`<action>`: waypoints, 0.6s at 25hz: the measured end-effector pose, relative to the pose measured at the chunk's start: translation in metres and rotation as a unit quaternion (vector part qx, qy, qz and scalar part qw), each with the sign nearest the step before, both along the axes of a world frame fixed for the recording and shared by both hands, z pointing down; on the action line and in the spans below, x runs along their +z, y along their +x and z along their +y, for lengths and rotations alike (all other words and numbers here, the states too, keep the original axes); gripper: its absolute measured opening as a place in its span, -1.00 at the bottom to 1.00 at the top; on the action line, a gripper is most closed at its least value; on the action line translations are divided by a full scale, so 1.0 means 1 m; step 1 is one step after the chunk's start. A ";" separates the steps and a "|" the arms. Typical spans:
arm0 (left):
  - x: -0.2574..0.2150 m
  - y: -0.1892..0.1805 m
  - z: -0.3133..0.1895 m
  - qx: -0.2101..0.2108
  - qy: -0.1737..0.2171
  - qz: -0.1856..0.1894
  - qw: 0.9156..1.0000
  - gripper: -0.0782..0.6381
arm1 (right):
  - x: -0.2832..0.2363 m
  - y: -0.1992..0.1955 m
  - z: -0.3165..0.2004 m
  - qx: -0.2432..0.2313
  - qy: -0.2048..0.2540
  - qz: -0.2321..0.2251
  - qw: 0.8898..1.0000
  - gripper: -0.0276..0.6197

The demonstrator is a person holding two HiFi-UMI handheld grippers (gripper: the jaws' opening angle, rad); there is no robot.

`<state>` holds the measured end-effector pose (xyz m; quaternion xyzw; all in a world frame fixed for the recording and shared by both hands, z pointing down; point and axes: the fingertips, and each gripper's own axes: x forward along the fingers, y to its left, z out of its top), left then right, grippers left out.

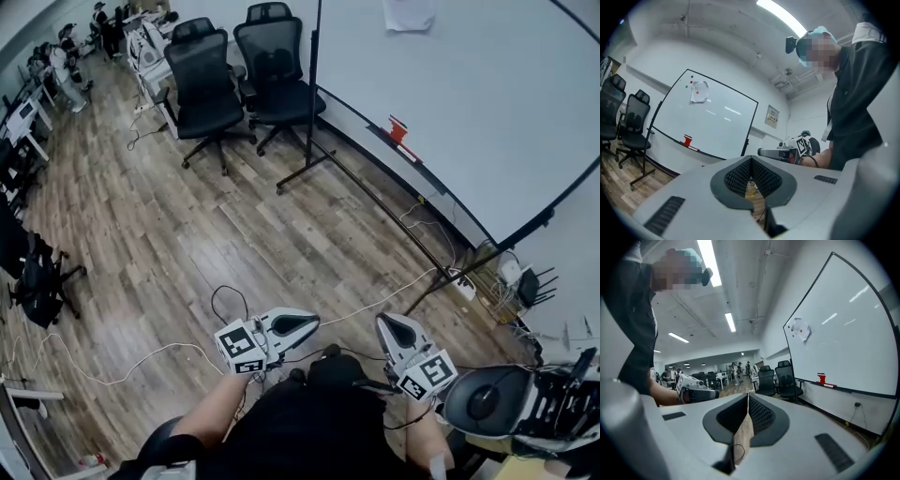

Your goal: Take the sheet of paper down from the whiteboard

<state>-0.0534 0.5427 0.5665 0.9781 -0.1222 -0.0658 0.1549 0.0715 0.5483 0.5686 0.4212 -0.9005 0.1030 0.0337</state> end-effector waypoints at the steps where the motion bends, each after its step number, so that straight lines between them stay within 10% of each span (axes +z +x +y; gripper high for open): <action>1: 0.000 0.002 -0.004 0.005 0.002 0.002 1.000 -0.75 | 0.000 0.001 -0.005 -0.001 -0.001 0.002 1.000 -0.85; 15: 0.006 0.030 -0.157 0.006 0.005 -0.029 1.000 -0.75 | 0.011 0.024 -0.170 0.000 0.006 -0.017 1.000 -0.85</action>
